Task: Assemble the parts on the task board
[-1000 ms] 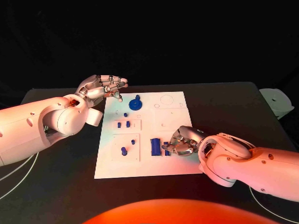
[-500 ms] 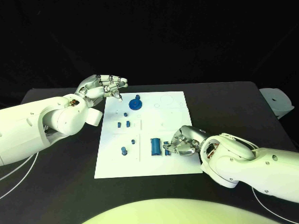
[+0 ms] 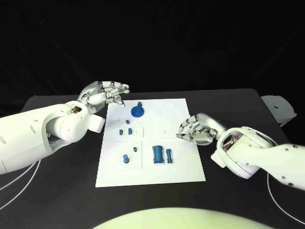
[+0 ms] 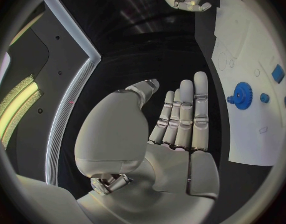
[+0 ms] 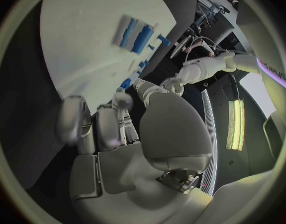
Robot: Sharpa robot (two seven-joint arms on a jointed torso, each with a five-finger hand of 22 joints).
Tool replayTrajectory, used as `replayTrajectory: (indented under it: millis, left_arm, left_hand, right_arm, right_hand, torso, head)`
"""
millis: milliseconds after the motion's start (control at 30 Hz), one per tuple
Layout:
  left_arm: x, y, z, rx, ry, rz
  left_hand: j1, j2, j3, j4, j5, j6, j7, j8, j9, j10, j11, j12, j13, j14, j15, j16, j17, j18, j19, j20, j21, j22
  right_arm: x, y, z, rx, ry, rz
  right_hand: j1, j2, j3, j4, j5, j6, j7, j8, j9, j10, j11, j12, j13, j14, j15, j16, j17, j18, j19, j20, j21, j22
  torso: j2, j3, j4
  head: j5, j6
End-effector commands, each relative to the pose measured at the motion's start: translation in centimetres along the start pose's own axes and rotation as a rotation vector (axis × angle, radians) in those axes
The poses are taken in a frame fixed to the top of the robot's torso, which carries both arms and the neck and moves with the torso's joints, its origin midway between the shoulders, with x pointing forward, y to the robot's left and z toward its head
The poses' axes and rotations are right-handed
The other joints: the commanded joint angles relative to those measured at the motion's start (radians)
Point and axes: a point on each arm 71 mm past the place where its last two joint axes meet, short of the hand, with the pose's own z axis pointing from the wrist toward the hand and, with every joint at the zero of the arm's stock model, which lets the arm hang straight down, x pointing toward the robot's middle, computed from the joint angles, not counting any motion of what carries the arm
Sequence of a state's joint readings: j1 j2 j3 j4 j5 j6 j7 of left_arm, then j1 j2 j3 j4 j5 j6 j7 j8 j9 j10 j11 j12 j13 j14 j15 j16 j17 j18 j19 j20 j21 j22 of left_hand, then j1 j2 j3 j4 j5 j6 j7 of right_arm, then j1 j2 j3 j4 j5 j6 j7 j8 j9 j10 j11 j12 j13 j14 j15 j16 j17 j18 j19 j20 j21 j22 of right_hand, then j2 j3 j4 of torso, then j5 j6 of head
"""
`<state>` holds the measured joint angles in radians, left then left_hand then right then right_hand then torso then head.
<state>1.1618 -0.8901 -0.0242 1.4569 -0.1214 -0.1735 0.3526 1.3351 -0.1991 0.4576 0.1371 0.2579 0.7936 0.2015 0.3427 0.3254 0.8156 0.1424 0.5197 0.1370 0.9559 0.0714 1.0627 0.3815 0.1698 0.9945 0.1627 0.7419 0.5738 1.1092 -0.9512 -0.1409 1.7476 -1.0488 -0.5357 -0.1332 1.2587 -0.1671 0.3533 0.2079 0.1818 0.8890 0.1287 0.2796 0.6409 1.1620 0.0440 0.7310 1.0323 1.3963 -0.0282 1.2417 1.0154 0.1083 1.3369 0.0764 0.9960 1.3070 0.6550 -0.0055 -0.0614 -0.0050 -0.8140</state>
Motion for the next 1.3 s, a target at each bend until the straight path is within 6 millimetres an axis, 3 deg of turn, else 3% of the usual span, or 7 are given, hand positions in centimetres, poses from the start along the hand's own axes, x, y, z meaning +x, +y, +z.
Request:
replayTrajectory:
  millis: [33,667,700,767,967,1033,1300]
  left_arm:
    - [-0.1,0.1,0.3,0.052,-0.029,-0.040]
    - [-1.7,4.1,2.8,0.069,-0.243,-0.129]
    - [-1.2,4.2,2.8,0.030,-0.179,-0.111]
    - [-1.1,4.2,2.7,0.030,-0.181,-0.110]
    - [-0.2,4.2,2.4,0.029,-0.210,-0.093]
    - [0.4,4.2,2.2,0.029,-0.226,-0.084]
    - [3.6,3.7,0.8,0.030,-0.324,-0.024]
  left_hand:
    - [-0.010,-0.001,-0.019,0.017,-0.008,0.009,-0.005,0.011,0.001,0.021,-0.001,-0.001,-0.007,-0.039,0.004,-0.076,-0.033,0.013,-0.033,0.003,-0.067,-0.041]
    - [0.080,0.034,-0.177,0.137,-0.031,-0.052,-0.038,-0.091,-0.085,0.079,-0.002,-0.441,-0.073,-0.216,0.078,-0.848,-0.205,-0.012,-0.168,0.128,-0.682,-0.511]
    - [-0.349,0.199,-0.458,-0.137,-0.258,-0.794,-0.201,-0.343,-0.325,-0.816,-0.142,-0.520,-0.137,-0.956,-0.071,-1.063,-0.382,-0.170,-0.995,-0.163,-0.742,-0.574]
    - [-0.389,0.199,-0.458,-0.137,-0.258,-0.794,-0.201,-0.343,-0.325,-0.816,-0.142,-0.520,-0.137,-0.956,-0.071,-1.063,-0.382,-0.170,-0.995,-0.163,-0.742,-0.574]
    - [-0.604,0.199,-0.458,-0.137,-0.258,-0.794,-0.201,-0.343,-0.325,-0.816,-0.142,-0.520,-0.137,-0.956,-0.071,-1.063,-0.382,-0.170,-0.995,-0.163,-0.742,-0.574]
    - [-1.335,0.199,-0.458,-0.137,-0.258,-0.794,-0.201,-0.343,-0.325,-0.816,-0.142,-0.520,-0.137,-0.956,-0.071,-1.063,-0.382,-0.170,-0.995,-0.163,-0.742,-0.574]
    - [-1.335,0.199,-0.458,-0.137,-0.258,-0.794,-0.201,-0.343,-0.325,-0.816,-0.142,-0.520,-0.137,-0.956,-0.071,-1.063,-0.382,-0.170,-0.995,-0.163,-0.742,-0.574]
  right_arm:
    - [-1.9,-0.5,1.3,-0.083,-0.062,0.321]
    - [-6.5,-3.4,8.9,-0.135,-0.198,0.591]
    - [-6.6,-3.8,8.7,-0.072,-0.230,0.511]
    - [-6.5,-3.7,8.7,-0.072,-0.234,0.517]
    - [-5.5,-2.7,8.0,-0.077,-0.280,0.591]
    - [-5.0,-2.2,7.5,-0.076,-0.304,0.629]
    - [-2.8,0.2,5.2,-0.040,-0.407,0.789]
  right_hand:
    - [0.029,-0.002,0.007,-0.002,-0.027,-0.024,0.019,-0.024,-0.017,-0.065,0.019,-0.154,-0.133,-0.110,0.020,-0.224,-0.251,0.056,-0.146,0.019,-0.383,-0.092]
    - [0.041,0.018,0.081,-0.038,-0.081,-0.025,0.072,-0.164,-0.209,-0.110,0.117,-0.664,-0.885,-0.385,0.155,-1.001,-0.709,0.076,-0.455,0.170,-0.935,-0.830]
    - [-0.348,0.167,-0.353,-0.208,-0.182,-0.889,-0.129,-0.280,-0.641,-0.430,-0.044,-0.731,-1.032,-0.691,0.028,-1.242,-1.015,-0.108,-1.337,-0.076,-0.996,-1.307]
    - [-0.388,0.167,-0.353,-0.208,-0.182,-0.889,-0.129,-0.280,-0.641,-0.457,-0.044,-0.731,-1.032,-1.396,0.028,-1.242,-1.015,-0.108,-1.337,-0.076,-0.996,-1.307]
    - [-1.259,0.167,-0.353,-0.208,-0.182,-0.889,-0.129,-0.280,-0.641,-1.162,-0.044,-0.731,-1.032,-1.396,0.028,-1.242,-1.015,-0.108,-1.337,-0.076,-0.996,-1.307]
    - [-1.259,0.167,-0.353,-0.208,-0.182,-0.889,-0.129,-0.280,-0.641,-1.162,-0.044,-0.731,-1.032,-1.396,0.028,-1.242,-1.015,-0.108,-1.337,-0.076,-0.996,-1.307]
    - [-1.259,0.167,-0.353,-0.208,-0.182,-0.889,-0.129,-0.280,-0.641,-1.162,-0.044,-0.731,-1.032,-1.396,0.028,-1.242,-1.015,-0.108,-1.337,-0.076,-0.996,-1.307]
  torso:
    - [-0.027,-0.0107,-0.0045]
    - [-0.082,-0.0112,-0.0113]
    - [-0.075,-0.0155,-0.0093]
    - [-0.076,-0.0148,-0.0068]
    - [-0.092,-0.0057,0.0238]
    - [-0.099,-0.0015,0.0379]
    - [-0.111,0.0055,0.0614]
  head:
    - [-0.001,0.020]
    - [0.029,0.138]
    - [0.023,0.130]
    - [0.022,0.133]
    - [0.014,0.169]
    - [0.011,0.186]
    - [0.005,0.214]
